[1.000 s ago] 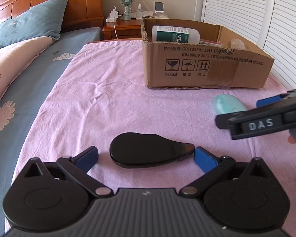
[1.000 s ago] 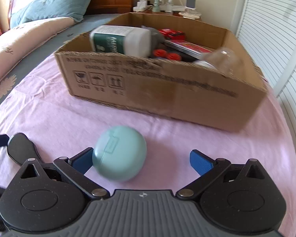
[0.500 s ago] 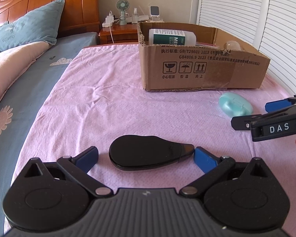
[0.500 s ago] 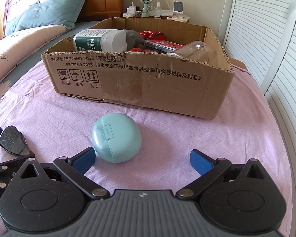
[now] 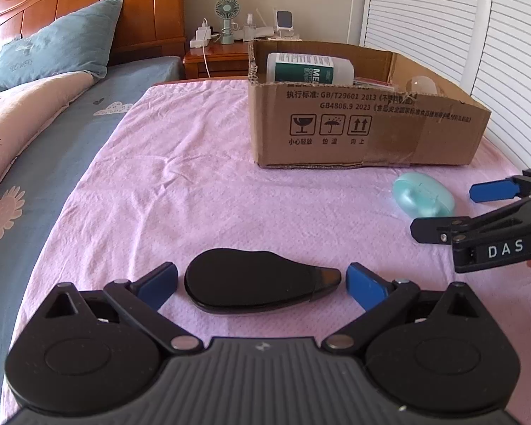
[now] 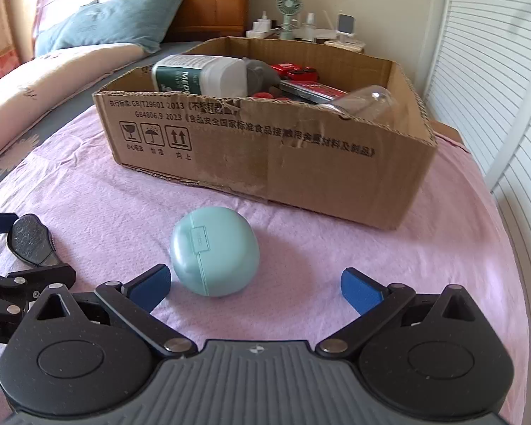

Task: Organize rigid objects
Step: 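Close the right gripper on the mint-green case while the left gripper closes on the black oval pad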

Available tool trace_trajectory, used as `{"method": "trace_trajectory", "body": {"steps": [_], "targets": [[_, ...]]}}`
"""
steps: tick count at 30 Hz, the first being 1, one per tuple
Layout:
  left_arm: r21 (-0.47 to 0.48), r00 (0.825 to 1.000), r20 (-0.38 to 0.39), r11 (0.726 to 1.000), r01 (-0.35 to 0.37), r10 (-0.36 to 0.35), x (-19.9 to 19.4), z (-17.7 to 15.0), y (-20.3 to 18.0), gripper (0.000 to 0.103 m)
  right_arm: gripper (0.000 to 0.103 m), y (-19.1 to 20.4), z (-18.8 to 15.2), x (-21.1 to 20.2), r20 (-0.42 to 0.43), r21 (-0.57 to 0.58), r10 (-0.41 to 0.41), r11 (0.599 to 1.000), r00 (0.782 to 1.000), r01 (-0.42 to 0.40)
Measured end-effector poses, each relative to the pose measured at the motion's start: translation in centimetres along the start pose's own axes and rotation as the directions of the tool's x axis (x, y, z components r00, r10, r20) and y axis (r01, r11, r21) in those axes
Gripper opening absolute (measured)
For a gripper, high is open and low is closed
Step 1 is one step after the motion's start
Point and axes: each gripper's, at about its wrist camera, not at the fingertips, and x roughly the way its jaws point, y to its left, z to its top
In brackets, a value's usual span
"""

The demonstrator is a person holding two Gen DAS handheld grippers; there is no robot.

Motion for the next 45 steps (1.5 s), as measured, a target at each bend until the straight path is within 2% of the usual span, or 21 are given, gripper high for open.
{"method": "trace_trajectory", "body": {"steps": [6,10,14,15,18,25,33,43,45], "targets": [[0.003,1.0,0.004,1.0,0.003,-0.003,0.0,-0.1,0.0,0.101,0.103,0.3,1.0,0.7,-0.024,-0.079,0.071,0.994,0.997,-0.073],[0.002,1.0,0.003,1.0,0.002,-0.002,0.0,-0.1,0.0,0.1,0.103,1.0,1.5,1.0,-0.041,-0.166,0.145,0.975,0.989,-0.15],[0.003,1.0,0.002,1.0,0.002,-0.002,0.0,-0.1,0.1,0.1,0.103,1.4,2.1,1.2,-0.059,-0.212,0.183,0.958,0.981,-0.192],[0.003,1.0,0.002,1.0,0.003,-0.003,0.0,-0.1,0.1,0.1,0.101,1.5,2.1,1.1,-0.059,-0.218,0.188,0.956,0.98,-0.196],[0.005,1.0,0.002,1.0,0.004,-0.005,0.0,-0.1,0.1,0.1,0.087,1.6,2.3,0.7,-0.059,-0.23,0.201,0.95,0.978,-0.21],[0.003,1.0,0.001,1.0,0.003,-0.003,0.0,-0.1,0.1,0.1,0.058,1.0,2.7,0.2,-0.059,-0.172,0.154,0.972,0.986,-0.162],[0.0,1.0,-0.001,1.0,-0.001,0.001,-0.2,-0.2,0.1,0.1,0.058,0.6,1.3,-1.3,-0.075,-0.082,0.068,0.994,0.995,-0.074],[-0.008,1.0,0.001,1.0,-0.007,0.007,-0.2,-0.2,-0.1,0.099,0.058,0.2,-1.0,-3.4,-0.059,-0.033,0.024,0.999,0.998,-0.026],[-0.004,1.0,0.004,1.0,-0.006,0.006,-0.2,-0.1,-0.2,0.096,0.058,0.2,-1.0,-3.4,-0.057,-0.031,0.021,0.999,0.998,-0.023]]}}
